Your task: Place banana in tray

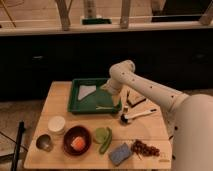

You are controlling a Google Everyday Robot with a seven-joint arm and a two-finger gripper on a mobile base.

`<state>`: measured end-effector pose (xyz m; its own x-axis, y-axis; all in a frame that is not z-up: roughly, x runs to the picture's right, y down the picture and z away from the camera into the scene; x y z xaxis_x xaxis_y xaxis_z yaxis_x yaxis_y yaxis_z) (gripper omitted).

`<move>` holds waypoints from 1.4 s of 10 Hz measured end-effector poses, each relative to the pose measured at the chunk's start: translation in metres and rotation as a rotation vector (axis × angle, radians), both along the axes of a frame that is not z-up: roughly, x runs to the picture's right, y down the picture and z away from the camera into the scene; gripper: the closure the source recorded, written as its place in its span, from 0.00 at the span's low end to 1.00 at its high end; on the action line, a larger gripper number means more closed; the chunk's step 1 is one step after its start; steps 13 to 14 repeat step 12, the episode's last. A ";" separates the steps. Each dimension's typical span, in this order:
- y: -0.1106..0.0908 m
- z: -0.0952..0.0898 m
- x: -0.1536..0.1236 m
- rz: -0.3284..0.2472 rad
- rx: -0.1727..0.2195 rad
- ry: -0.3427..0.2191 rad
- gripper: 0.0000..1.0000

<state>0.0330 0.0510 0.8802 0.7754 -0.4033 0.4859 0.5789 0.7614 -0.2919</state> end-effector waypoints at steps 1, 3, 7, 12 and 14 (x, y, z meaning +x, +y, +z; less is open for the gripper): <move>0.000 0.000 0.000 0.000 0.000 0.000 0.20; 0.000 0.000 0.000 0.000 0.000 0.000 0.20; 0.000 0.000 0.000 0.000 0.000 0.000 0.20; 0.000 0.000 0.000 0.000 0.000 0.000 0.20; 0.000 0.000 0.000 0.000 0.000 0.000 0.20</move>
